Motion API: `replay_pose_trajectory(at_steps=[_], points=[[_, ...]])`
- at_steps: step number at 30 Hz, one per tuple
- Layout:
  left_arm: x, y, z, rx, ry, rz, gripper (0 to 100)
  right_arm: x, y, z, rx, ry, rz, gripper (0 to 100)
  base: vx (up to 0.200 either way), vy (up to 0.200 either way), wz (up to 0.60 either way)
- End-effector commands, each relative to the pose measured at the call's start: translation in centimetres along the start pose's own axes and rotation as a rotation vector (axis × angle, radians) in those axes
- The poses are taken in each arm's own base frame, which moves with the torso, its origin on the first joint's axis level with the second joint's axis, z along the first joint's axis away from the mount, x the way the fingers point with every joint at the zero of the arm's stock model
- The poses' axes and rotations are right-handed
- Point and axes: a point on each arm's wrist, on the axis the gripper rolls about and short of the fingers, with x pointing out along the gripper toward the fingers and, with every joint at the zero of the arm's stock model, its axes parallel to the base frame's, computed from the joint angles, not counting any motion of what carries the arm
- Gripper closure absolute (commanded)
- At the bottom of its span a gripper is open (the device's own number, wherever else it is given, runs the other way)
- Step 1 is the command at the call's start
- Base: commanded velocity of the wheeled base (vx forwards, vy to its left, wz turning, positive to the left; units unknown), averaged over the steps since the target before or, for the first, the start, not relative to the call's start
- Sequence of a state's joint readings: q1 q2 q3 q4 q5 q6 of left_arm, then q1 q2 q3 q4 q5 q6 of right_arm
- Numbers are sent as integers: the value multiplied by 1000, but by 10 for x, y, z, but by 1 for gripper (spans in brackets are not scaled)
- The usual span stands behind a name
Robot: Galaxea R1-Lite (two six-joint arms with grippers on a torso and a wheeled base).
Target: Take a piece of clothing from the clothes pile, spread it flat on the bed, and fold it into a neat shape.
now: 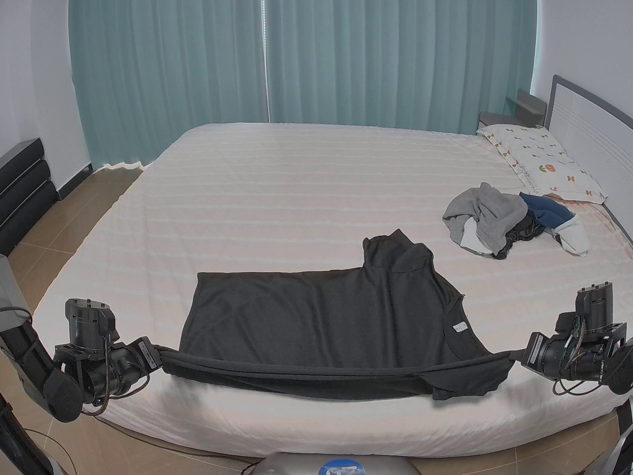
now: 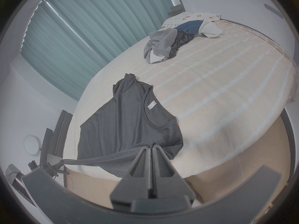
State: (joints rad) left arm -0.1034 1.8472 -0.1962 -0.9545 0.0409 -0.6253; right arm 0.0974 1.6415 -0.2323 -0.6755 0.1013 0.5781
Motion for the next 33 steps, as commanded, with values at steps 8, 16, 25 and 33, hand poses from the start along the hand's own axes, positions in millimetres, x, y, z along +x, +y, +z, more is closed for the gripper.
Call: replay_pose_trajectory(at_steps=[8,16,25,33], points=[[-9,5,-20,117,78,16,100,-9,-2,-3,-37,-13,3,100,0,0,0],[-8,6,-22,147,113,37,100,-7,-6,-8,-96,15,-16,100,0,0,0],[16,-7,-8,-51,75,11,100,3,3,5,-94,-14,7,100,0,0,0],[31,-8,-6,-92,51,15,100,16,9,19,-93,-34,13,100,0,0,0]])
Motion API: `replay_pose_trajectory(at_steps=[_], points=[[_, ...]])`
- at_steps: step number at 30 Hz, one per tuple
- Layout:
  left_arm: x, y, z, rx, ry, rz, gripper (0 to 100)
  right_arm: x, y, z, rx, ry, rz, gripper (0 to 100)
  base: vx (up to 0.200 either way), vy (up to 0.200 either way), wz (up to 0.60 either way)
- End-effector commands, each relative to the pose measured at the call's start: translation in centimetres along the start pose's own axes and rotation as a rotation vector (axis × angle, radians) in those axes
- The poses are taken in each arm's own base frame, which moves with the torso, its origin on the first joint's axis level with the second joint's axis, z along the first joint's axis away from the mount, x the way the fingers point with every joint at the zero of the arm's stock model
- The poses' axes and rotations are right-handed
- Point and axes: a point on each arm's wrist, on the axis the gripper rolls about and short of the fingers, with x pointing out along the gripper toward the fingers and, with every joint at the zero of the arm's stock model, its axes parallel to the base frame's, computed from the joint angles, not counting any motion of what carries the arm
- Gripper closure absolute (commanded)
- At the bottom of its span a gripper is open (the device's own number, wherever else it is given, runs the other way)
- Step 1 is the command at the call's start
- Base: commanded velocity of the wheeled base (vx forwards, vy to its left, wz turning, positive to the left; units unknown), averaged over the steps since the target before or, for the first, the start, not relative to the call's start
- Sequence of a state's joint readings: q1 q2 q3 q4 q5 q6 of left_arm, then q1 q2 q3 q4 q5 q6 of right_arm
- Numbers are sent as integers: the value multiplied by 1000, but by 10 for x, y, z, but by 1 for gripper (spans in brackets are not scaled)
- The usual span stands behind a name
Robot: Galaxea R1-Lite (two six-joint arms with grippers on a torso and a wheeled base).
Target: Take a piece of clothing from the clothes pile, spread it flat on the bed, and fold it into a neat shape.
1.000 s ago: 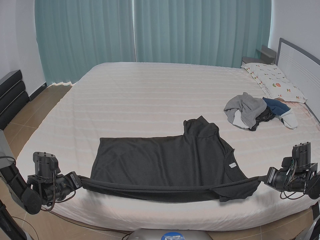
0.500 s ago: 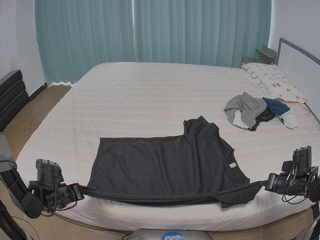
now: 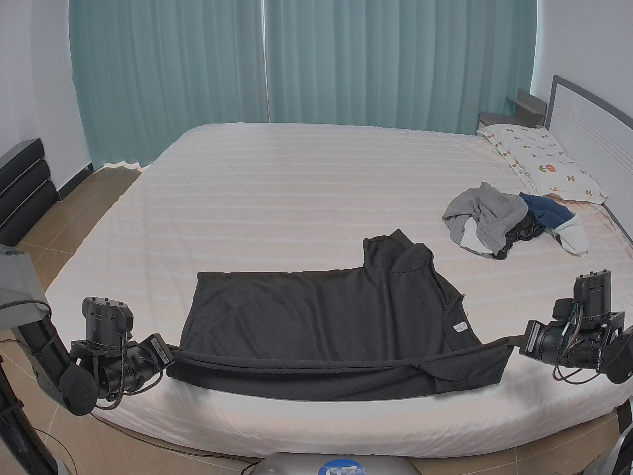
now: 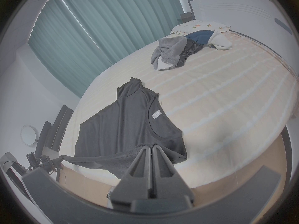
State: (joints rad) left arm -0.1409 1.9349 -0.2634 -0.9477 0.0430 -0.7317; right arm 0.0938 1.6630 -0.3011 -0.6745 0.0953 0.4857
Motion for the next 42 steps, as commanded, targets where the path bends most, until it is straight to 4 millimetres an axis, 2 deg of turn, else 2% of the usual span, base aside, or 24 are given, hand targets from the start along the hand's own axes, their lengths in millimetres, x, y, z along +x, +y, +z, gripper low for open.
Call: replay_pose_trajectory(at_steps=[1,6,12,20,23,26,27,28,29,30,34,38,42], points=[[9,3,-2,-14,13,20,100,9,1,3,2,10,-3,100,0,0,0],[8,3,0,-21,2,20,100,22,-2,2,7,35,-21,100,0,0,0],[10,3,1,-23,0,19,100,34,-3,5,41,-21,5,100,0,0,0],[16,1,1,-58,8,15,100,42,-3,8,44,-60,20,100,0,0,0],[16,1,1,-56,8,17,100,37,-2,8,42,-69,26,100,0,0,0],[9,2,1,-47,5,14,100,19,-4,3,40,-72,35,100,0,0,0],[9,2,1,-47,5,14,100,19,-4,3,40,-72,35,100,0,0,0],[2,1,1,-29,-4,5,100,9,-7,-5,32,-60,27,100,0,0,0],[2,1,1,-29,-4,5,100,9,-7,-5,32,-60,27,100,0,0,0],[-4,3,-1,6,4,5,100,2,-11,-15,25,-31,12,100,0,0,0],[-12,11,-10,101,38,27,100,-13,-19,-32,-4,6,-5,100,0,0,0],[-16,16,-16,149,61,44,100,-22,-23,-43,-36,34,-4,100,0,0,0],[-15,15,-21,163,86,46,100,-23,-25,-48,-52,56,-14,100,0,0,0]])
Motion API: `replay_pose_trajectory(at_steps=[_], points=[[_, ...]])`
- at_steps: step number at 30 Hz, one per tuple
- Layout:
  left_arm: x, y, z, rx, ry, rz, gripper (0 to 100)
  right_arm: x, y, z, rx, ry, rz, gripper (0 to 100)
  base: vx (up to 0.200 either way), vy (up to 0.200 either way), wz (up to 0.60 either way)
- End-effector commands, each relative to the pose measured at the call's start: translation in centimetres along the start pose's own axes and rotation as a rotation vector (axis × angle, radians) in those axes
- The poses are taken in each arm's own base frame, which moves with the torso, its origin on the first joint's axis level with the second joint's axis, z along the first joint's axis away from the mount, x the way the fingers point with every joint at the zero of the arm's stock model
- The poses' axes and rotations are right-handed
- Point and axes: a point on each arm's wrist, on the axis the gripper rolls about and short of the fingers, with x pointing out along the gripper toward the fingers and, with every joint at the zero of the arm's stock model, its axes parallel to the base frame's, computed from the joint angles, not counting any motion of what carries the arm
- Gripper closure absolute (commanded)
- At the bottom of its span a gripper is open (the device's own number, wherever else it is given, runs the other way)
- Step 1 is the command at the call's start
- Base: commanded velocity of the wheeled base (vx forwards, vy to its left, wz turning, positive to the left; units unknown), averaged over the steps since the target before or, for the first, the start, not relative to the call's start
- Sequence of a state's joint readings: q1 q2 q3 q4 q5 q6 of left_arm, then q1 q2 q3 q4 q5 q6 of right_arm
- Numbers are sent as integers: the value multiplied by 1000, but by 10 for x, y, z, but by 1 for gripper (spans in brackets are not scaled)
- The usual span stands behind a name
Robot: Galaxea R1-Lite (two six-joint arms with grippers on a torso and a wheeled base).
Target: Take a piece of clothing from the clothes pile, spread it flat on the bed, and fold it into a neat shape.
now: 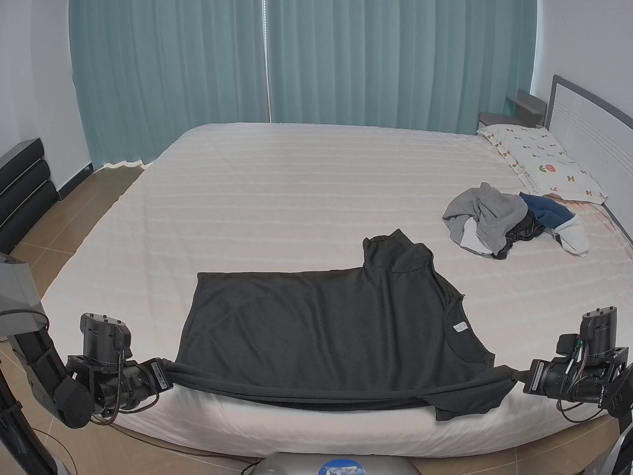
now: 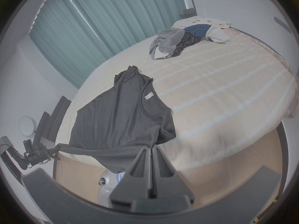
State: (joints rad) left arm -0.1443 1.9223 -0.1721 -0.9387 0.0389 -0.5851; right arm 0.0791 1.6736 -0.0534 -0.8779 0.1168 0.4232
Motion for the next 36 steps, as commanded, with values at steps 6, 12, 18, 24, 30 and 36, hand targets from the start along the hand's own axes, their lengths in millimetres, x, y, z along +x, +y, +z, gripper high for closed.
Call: replay_pose_trajectory(at_steps=[6,12,18,24,30,36], points=[[11,-5,2,-8,7,-11,100,9,-1,1,-2,23,-8,100,0,0,0],[29,-16,17,-153,-34,-34,100,31,3,14,5,20,-9,100,0,0,0],[44,-20,25,-189,-51,-34,100,58,5,29,13,12,-13,100,0,0,0],[61,-25,33,-274,-74,-42,100,76,4,41,44,-7,-16,100,0,0,0],[63,-20,37,-302,-89,-22,100,82,8,50,104,-32,6,100,0,0,0],[65,-20,37,-305,-84,-27,100,90,7,50,104,-33,8,100,0,0,0]])
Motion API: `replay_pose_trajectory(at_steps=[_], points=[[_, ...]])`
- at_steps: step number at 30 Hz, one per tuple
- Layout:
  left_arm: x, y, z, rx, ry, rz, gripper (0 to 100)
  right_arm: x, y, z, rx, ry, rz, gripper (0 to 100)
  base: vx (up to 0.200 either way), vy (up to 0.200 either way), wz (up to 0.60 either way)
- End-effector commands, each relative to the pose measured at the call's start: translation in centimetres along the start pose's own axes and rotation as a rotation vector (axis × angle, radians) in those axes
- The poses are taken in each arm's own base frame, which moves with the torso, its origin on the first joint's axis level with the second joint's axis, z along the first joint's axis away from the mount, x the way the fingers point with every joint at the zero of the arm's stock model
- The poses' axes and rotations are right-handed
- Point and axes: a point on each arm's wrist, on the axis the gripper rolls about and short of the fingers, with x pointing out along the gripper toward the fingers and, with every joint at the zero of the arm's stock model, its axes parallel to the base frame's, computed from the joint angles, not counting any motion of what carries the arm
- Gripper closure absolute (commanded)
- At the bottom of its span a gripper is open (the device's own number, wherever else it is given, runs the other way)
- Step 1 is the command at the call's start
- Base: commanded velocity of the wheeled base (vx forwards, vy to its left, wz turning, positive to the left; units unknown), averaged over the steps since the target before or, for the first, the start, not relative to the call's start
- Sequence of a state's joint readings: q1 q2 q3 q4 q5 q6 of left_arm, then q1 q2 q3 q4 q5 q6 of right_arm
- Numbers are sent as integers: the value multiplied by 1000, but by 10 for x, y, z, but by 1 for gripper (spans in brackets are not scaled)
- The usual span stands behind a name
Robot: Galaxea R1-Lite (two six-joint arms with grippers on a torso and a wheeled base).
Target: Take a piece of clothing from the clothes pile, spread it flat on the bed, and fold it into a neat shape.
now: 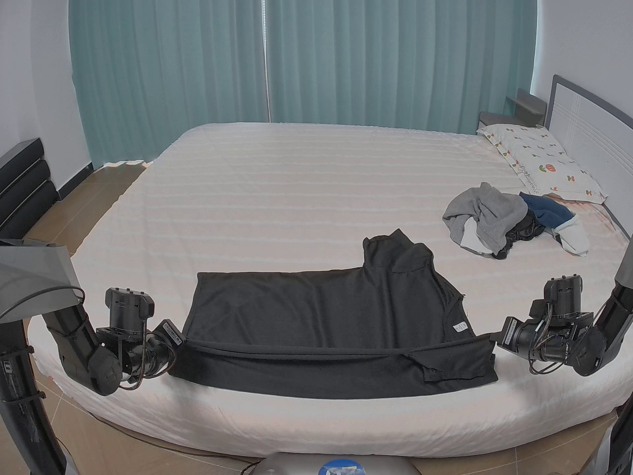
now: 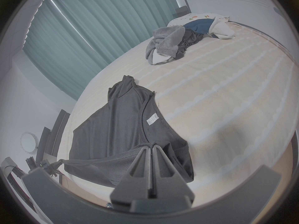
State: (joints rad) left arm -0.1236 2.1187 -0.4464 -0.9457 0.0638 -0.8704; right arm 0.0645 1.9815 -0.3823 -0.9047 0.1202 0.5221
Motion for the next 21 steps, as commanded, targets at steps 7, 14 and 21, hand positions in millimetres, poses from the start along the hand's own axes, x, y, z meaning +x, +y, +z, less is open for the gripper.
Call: replay_pose_trajectory(at_steps=[7,14,21], points=[[16,-2,-2,2,14,-1,100,25,-6,-4,-4,-25,10,100,0,0,0],[25,-3,-2,-2,14,-3,100,43,-12,-9,-4,-35,9,100,0,0,0],[31,-4,-2,-19,9,-1,0,46,-12,-8,1,-64,30,0,0,0,0]])
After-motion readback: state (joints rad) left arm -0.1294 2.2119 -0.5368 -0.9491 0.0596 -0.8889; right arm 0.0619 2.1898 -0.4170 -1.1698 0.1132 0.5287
